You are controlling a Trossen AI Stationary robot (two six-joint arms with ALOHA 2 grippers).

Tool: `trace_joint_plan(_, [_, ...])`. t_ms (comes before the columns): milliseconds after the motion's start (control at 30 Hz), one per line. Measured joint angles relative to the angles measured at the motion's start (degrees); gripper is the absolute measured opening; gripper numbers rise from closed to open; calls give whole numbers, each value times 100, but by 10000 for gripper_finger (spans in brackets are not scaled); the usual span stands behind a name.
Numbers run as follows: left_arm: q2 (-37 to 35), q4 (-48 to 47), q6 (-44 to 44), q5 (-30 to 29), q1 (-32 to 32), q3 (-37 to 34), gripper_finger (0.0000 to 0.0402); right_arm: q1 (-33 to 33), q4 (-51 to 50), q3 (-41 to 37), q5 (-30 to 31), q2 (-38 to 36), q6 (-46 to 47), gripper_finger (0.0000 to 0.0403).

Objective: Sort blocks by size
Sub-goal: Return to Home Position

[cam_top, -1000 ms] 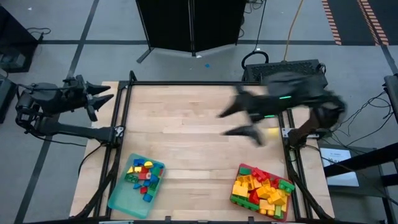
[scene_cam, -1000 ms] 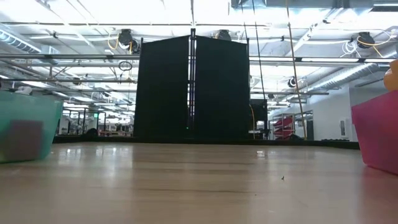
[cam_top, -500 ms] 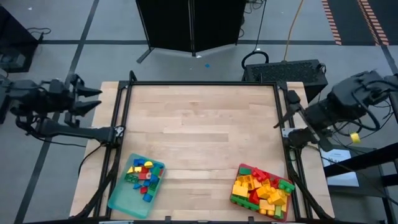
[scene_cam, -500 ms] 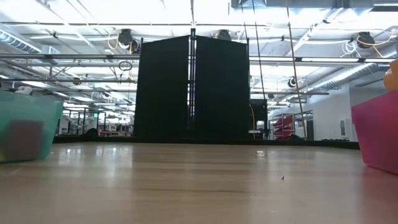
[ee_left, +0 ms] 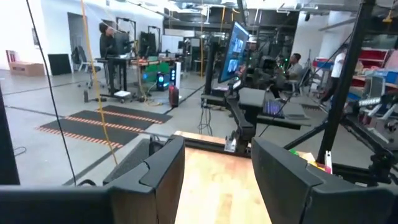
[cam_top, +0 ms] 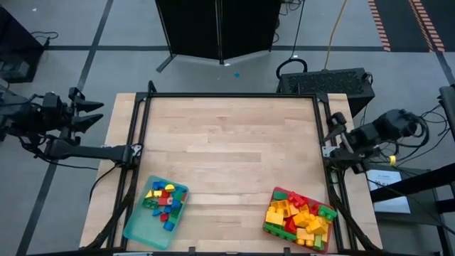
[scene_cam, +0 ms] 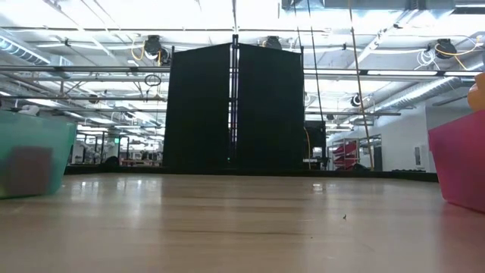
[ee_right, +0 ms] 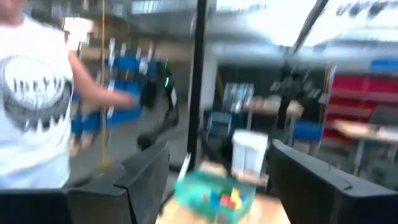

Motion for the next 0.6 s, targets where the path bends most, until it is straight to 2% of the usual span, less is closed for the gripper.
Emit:
trace_joint_plan(167, [-499, 76, -190, -78, 4, -532, 187, -2, 989, -1387, 124, -1223, -14, 261])
trace_joint_plan(300, [-1297, 413, -607, -205, 3, -1395, 187, -2, 1434, -1964, 90, -1973, -13, 261])
trace_joint_plan(400, [-1355, 690, -673, 14, 13, -1839, 187, -2, 1458, -2230, 87, -2074, 6, 261])
trace_joint_plan(500, [-1256, 1080, -703, 513, 9, -2208, 187, 0, 1474, -2233, -54, -1956, -26, 261])
trace_joint_plan(600, [-1379, 1016, -1017, 818, 10, -2752, 187, 0, 1355, -2420, -83, -1950, 27, 261])
